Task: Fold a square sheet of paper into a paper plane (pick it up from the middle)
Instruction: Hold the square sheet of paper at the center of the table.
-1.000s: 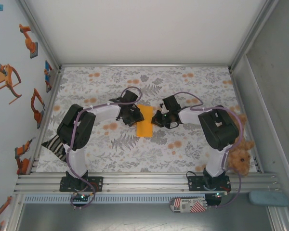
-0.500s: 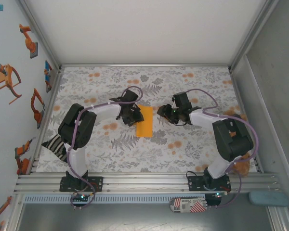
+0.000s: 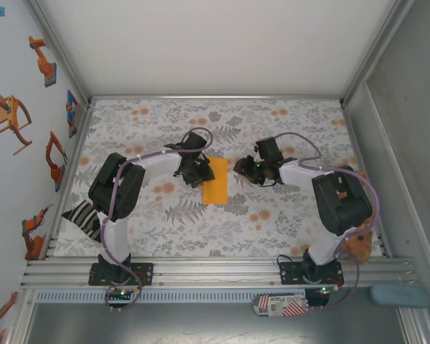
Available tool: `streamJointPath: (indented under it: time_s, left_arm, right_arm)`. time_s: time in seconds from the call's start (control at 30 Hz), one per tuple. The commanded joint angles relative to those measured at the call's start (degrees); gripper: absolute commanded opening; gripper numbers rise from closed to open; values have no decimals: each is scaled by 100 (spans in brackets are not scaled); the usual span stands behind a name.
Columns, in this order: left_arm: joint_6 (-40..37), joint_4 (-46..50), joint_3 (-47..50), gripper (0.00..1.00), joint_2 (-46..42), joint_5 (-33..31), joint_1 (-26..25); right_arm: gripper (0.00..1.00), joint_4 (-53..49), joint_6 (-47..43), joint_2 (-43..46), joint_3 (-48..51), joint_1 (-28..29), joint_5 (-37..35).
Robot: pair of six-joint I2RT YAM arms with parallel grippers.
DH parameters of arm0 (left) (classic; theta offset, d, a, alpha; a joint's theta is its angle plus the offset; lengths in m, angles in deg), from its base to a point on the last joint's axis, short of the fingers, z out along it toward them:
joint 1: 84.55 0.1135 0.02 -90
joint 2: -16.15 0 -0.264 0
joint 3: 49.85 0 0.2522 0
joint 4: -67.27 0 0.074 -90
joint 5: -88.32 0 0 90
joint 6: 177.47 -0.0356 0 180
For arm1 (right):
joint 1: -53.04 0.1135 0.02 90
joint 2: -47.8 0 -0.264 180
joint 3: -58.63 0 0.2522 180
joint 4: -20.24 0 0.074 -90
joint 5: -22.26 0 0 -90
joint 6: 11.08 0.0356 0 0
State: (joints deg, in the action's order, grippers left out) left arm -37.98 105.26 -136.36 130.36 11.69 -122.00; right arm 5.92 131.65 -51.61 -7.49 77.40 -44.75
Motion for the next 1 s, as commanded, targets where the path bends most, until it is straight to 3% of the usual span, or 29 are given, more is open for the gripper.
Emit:
streamJointPath:
  time_s: [0.0, 0.6, 0.77, 0.97]
  left_arm:
    - [-44, 331, 467, 38, 1035, -383, -48]
    - [-406, 355, 453, 36, 1136, -421, -52]
    - [-458, 350, 431, 36, 1185, -415, -51]
    - [-510, 376, 460, 36, 1270, -464, -48]
  right_arm:
    - [40, 186, 16, -86, -49, 38, 115]
    - [36, 363, 35, -254, -64, 236, 396]
    - [25, 410, -23, -495, -260, 345, 824]
    - [18, 74, -154, -773, -555, 481, 840]
